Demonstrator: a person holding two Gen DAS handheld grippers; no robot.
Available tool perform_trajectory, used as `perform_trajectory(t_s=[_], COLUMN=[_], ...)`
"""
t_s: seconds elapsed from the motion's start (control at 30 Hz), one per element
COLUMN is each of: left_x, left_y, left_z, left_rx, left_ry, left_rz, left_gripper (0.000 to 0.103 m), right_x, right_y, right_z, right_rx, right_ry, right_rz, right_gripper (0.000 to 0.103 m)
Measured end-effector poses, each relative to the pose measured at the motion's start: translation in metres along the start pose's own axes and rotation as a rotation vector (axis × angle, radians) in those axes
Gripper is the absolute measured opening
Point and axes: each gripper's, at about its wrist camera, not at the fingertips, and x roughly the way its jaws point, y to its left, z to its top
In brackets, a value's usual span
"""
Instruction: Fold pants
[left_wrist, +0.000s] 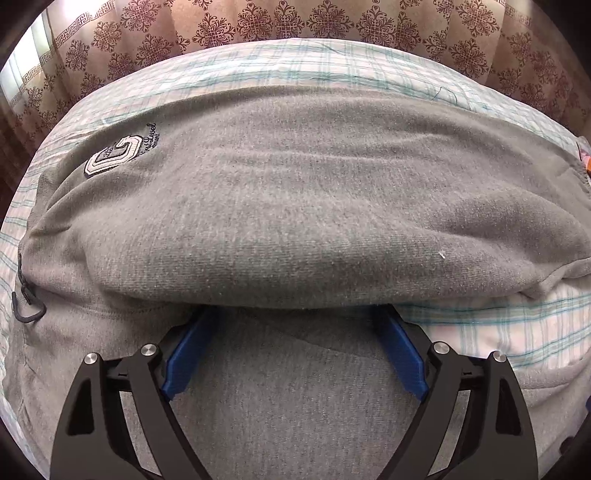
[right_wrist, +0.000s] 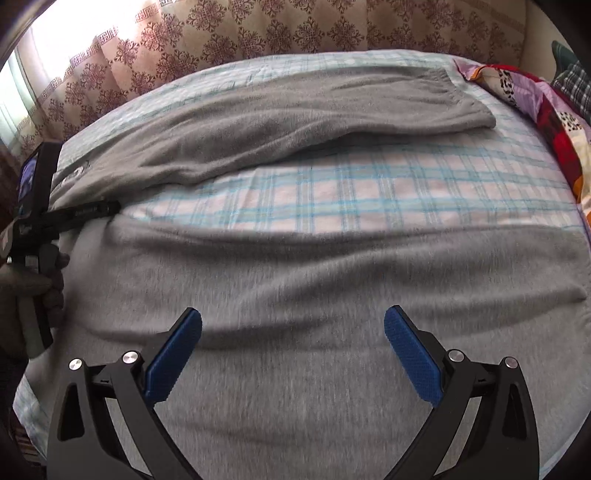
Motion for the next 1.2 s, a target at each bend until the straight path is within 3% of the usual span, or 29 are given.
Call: perform_trajectory(t_s=[0.17,0.27,0.4,0.53,0.73,0.97,1.07,1.2], left_x=[-0.027,-0.056,-0.089,-0.087,-0.056,-0.045,-0.045,-0.044], left_y=[0.0,-0.011,-0.042,-0.08,-0.106,-0.111,-0.111,-0.111], left_z=[-0.012,-0.025,-0.054,-0.081,-0.087,-0.076,-0.077,-0.076], left_rx=[0.016,0.052,0.157,0.23,0.262,0.253,0.256,0.259], left_ry=[-0.027,-0.063,-0.09,-0.012,0.01,-0.004,-0.01,-0.012], left_rz=[-0.019,-0.056,-0.132,-0.236,-0.185,-0.147,-0.148,-0.148], left_gripper=[0.089,0.088,0.089,0.089,0.088,0.092,0.093,0.093], right_x=[0.004,0.002,-0.013,-0.022,-0.013,-0.025,-0.04,-0.061], right_y=[0.015,0.017,0.009,0.023,0.039,0.036,0.018,-0.031], right_z=[-0.03,-0.036,-0.037,-0.042,-0.06,-0.079,-0.077,-0.071], right_rx=[-0.098,-0.1,-0.039,-0.044,-0.136,-0.162,-0.099,0.001], right_ry=[0.029,0.033,0.008,-0.014,0.043,0.052,0.019,-0.047], right_rz=[-0.089,-0.097,-0.042,0.031,-0.031,-0.026,-0.004,-0.123], right_gripper=[0.098,0.098,0.098,0.098,0.098,0.098,0.097,0.097])
